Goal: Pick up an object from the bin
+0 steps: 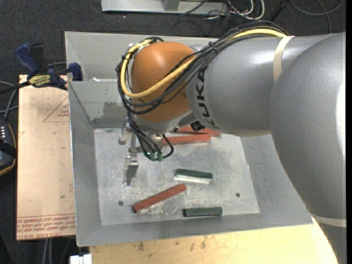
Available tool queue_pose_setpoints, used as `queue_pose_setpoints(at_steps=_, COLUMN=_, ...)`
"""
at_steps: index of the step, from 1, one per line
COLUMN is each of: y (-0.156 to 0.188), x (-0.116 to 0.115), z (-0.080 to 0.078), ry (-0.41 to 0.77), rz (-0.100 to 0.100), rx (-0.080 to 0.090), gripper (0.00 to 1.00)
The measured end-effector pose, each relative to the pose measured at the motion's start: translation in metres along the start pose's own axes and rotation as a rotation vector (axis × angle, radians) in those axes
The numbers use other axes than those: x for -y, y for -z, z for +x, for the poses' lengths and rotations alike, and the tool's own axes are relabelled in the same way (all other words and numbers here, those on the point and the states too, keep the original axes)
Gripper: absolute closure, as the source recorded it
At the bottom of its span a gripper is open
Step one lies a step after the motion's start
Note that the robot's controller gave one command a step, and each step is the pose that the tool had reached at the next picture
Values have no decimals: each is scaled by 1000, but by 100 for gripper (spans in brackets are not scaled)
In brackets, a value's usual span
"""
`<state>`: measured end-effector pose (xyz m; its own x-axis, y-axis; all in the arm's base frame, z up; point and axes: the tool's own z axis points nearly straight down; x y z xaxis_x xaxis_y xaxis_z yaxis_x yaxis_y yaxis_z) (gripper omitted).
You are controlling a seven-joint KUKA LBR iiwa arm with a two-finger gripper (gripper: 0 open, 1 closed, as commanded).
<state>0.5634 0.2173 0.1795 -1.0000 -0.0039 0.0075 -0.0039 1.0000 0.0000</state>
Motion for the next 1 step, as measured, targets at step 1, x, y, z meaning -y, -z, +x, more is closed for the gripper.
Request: queue_pose_setpoints(at_steps=1, y=4, x=1, z=-2, ry=-3, rz=-1, rx=8, gripper=0)
